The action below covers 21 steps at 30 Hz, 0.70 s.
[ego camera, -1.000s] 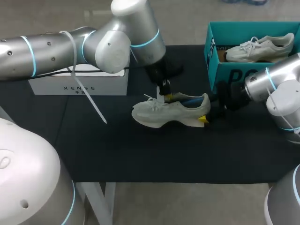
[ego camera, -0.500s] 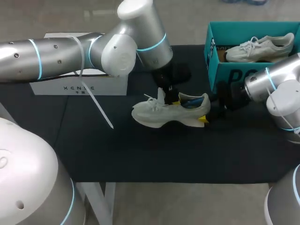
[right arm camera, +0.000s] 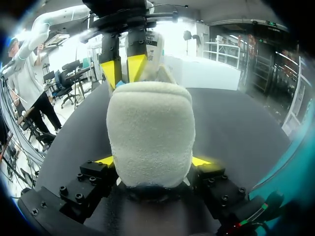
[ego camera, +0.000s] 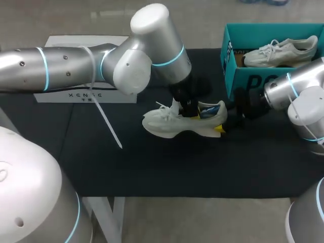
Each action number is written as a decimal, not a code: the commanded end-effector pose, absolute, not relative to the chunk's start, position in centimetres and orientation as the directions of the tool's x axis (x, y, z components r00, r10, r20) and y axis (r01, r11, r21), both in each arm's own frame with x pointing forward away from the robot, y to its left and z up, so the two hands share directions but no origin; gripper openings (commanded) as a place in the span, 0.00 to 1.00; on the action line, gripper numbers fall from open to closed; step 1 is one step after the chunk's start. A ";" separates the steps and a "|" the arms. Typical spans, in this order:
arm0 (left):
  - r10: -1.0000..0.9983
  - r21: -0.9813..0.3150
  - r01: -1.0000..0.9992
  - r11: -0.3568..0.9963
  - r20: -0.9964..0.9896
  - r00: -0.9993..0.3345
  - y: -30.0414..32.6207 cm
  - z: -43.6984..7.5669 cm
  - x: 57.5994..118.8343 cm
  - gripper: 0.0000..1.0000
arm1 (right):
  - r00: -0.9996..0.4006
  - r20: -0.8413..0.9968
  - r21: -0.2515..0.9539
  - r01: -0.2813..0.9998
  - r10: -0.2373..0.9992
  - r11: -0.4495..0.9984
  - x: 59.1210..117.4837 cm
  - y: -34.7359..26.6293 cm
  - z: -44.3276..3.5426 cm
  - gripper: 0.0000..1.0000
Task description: Take the shoe out of the shoebox, open the shoe tongue, remove and reinsert the insole, then place the shoe into the shoebox
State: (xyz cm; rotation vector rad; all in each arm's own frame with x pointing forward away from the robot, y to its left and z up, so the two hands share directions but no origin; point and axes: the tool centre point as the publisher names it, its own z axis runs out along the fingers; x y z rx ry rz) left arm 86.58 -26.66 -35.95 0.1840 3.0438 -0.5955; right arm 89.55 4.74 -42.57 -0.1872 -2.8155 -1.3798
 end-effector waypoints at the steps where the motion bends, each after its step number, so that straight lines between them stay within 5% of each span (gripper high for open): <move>1: 0.100 -0.370 0.119 0.922 -0.068 -0.993 -27.5 -36.9 86.0 0.21 | -0.993 0.054 0.787 0.107 0.105 0.608 89.6 4.8 -43.0 0.00; 8: 0.036 -0.382 0.090 0.920 -0.145 -0.989 -27.0 -36.4 85.9 0.18 | -0.993 0.054 0.787 0.107 0.105 0.608 89.6 4.8 -43.0 0.00; 16: -0.035 -0.366 0.047 0.929 -0.214 -0.976 -26.9 -37.0 86.1 0.31 | -0.993 0.054 0.787 0.107 0.105 0.608 89.6 4.8 -43.0 0.00; 21: -0.084 -0.366 0.005 0.931 -0.227 -0.970 -27.1 -37.3 86.8 0.02 | -0.993 0.054 0.787 0.107 0.105 0.608 89.6 4.8 -43.0 0.00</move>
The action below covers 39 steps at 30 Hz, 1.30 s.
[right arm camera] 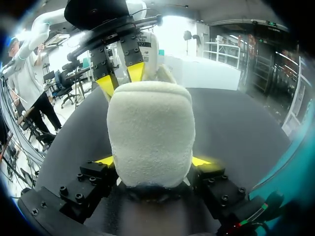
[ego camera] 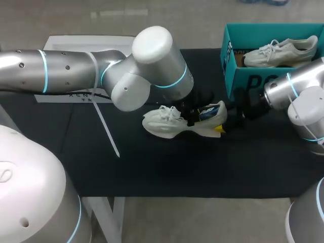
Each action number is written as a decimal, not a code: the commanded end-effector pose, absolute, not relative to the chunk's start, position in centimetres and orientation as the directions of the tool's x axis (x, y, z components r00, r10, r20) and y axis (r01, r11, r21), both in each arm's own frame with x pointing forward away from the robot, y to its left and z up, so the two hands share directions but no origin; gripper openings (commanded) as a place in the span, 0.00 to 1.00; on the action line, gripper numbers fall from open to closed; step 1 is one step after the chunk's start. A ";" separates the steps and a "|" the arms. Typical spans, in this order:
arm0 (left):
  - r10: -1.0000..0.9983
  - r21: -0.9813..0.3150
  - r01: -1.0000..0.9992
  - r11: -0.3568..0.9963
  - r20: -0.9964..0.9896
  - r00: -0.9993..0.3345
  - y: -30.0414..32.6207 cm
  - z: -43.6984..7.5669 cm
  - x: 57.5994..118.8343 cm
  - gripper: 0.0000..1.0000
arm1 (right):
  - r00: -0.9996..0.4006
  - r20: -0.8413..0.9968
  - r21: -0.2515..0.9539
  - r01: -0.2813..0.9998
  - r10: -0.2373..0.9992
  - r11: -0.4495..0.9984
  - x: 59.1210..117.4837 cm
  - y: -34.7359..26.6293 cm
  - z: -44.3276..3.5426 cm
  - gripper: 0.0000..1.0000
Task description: Take the shoe out of the shoebox, open the shoe tongue, remove and reinsert the insole, then place the shoe into the shoebox
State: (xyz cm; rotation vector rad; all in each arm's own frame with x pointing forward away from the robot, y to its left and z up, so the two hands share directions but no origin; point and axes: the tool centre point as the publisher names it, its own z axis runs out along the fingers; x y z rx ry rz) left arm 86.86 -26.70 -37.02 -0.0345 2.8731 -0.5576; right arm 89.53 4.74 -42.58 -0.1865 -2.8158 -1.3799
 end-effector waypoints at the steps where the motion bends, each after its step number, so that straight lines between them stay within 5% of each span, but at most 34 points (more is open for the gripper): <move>1: -0.091 -0.362 0.002 0.932 -0.238 -0.967 -27.2 -37.2 87.0 0.00 | -0.993 0.054 0.787 0.107 0.105 0.608 89.6 4.8 -43.0 0.00; 24: -0.170 -0.471 -0.087 0.878 -0.136 -0.976 -23.0 -32.3 89.7 0.00 | -0.993 0.054 0.787 0.107 0.105 0.608 89.6 4.8 -43.0 0.00; 39: -0.094 -0.456 -0.013 0.890 -0.155 -0.983 -27.0 -34.1 87.7 0.00 | -0.993 0.054 0.787 0.107 0.105 0.608 89.6 4.8 -43.0 0.00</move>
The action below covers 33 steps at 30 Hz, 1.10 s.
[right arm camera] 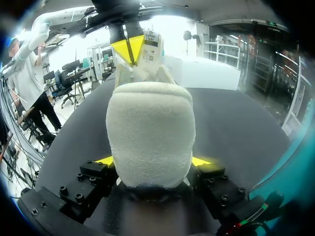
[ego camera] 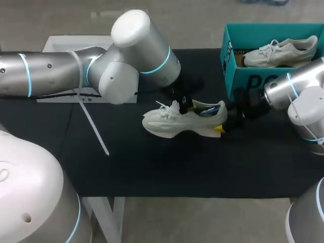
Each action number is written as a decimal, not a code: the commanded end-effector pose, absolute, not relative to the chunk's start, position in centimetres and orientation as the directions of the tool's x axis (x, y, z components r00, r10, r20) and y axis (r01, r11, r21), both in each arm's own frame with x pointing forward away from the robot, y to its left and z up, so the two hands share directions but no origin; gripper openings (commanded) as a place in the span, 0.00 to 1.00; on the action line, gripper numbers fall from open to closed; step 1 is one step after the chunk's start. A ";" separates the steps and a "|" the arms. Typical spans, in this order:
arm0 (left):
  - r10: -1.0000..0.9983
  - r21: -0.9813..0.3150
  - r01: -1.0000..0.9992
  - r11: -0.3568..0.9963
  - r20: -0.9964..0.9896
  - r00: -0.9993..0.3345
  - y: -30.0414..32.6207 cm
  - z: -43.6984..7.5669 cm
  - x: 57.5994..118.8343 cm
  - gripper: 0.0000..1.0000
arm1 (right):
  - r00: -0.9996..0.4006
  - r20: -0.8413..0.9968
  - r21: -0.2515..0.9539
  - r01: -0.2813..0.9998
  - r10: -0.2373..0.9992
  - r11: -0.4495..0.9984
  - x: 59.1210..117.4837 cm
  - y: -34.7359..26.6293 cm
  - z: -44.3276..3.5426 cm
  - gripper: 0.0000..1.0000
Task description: Take the shoe out of the shoebox, open the shoe tongue, remove and reinsert the insole, then place the shoe into the shoebox
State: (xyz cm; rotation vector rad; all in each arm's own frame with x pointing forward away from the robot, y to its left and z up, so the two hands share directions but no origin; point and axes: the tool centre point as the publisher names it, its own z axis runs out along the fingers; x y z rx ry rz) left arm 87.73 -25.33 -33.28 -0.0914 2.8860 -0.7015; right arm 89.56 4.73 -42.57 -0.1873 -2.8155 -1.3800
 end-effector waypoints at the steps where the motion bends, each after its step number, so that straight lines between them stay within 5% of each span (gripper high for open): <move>1: -0.087 -0.459 -0.009 0.888 -0.149 -0.985 -27.2 -34.2 87.6 0.00 | -0.993 0.054 0.787 0.107 0.105 0.608 89.6 4.8 -43.0 0.00; 6: -0.054 -0.462 0.020 0.887 -0.147 -0.988 -27.7 -34.3 86.5 0.00 | -0.993 0.054 0.787 0.107 0.105 0.608 89.6 4.8 -43.0 0.00; 7: -0.051 -0.463 0.024 0.886 -0.150 -0.987 -27.7 -34.3 86.4 0.13 | -0.993 0.054 0.787 0.107 0.105 0.608 89.6 4.8 -43.0 0.00; 13: -0.045 -0.461 0.045 0.886 -0.182 -0.982 -27.9 -34.3 86.1 0.48 | -0.993 0.054 0.787 0.107 0.105 0.608 89.6 4.8 -43.0 0.00; 16: -0.047 -0.458 0.045 0.888 -0.188 -0.981 -28.5 -34.6 86.4 0.48 | -0.993 0.054 0.787 0.107 0.105 0.608 89.6 4.8 -43.0 0.00; 23: -0.053 -0.490 0.047 0.871 -0.189 -0.981 -29.3 -33.7 86.7 0.24 | -0.993 0.054 0.787 0.107 0.105 0.608 89.6 4.8 -43.0 0.00; 33: -0.067 -0.478 0.062 0.876 -0.249 -0.966 -30.2 -34.1 87.1 0.35 | -0.993 0.054 0.787 0.107 0.105 0.608 89.6 4.8 -43.0 0.00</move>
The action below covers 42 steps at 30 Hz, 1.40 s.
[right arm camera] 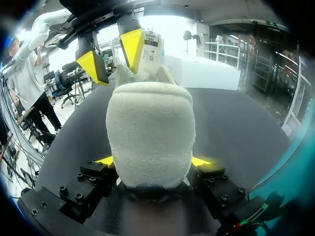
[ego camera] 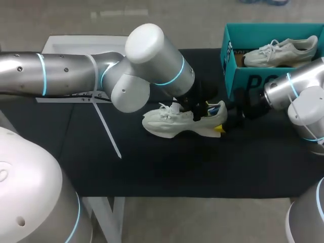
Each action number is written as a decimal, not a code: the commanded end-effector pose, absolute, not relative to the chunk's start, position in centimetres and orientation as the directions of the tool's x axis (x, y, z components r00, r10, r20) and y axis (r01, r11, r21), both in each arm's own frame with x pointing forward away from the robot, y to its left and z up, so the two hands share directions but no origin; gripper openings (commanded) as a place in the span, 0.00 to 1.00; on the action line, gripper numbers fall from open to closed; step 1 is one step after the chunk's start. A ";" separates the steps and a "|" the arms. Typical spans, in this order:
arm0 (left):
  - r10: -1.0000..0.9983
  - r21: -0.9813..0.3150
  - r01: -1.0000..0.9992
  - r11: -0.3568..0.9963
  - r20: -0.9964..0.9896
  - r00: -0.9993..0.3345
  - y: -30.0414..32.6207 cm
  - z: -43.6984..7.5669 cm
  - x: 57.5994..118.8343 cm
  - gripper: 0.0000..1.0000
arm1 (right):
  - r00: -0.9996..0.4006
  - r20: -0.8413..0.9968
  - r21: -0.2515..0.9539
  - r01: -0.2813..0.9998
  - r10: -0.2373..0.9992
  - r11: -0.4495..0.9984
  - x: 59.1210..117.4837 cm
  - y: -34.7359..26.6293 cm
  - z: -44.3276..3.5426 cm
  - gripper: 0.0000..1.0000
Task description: Take the shoe out of the shoebox, open the shoe tongue, remove and reinsert the insole, then place the shoe into the shoebox
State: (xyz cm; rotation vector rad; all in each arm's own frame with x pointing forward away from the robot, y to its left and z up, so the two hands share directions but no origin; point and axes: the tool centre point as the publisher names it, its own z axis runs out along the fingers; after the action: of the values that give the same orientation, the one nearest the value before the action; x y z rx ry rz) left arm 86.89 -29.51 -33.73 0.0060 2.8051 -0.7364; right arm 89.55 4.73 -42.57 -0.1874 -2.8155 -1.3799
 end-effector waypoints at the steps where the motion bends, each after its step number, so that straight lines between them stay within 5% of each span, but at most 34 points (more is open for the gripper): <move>1: -0.070 -0.471 0.064 0.880 -0.261 -0.963 -30.2 -34.1 87.1 0.40 | -0.993 0.054 0.787 0.107 0.105 0.608 89.6 4.8 -43.0 0.00; 42: -0.174 -0.387 -0.033 0.922 -0.337 -0.925 -27.3 -38.0 91.4 0.42 | -0.993 0.054 0.787 0.107 0.105 0.608 89.6 4.8 -43.0 0.00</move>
State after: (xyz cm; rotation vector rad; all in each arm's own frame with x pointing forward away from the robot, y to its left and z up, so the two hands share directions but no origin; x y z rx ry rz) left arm 91.22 -27.76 -37.64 -0.1490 2.7137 -0.5346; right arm 89.56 4.82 -42.56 -0.1871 -2.8153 -1.3801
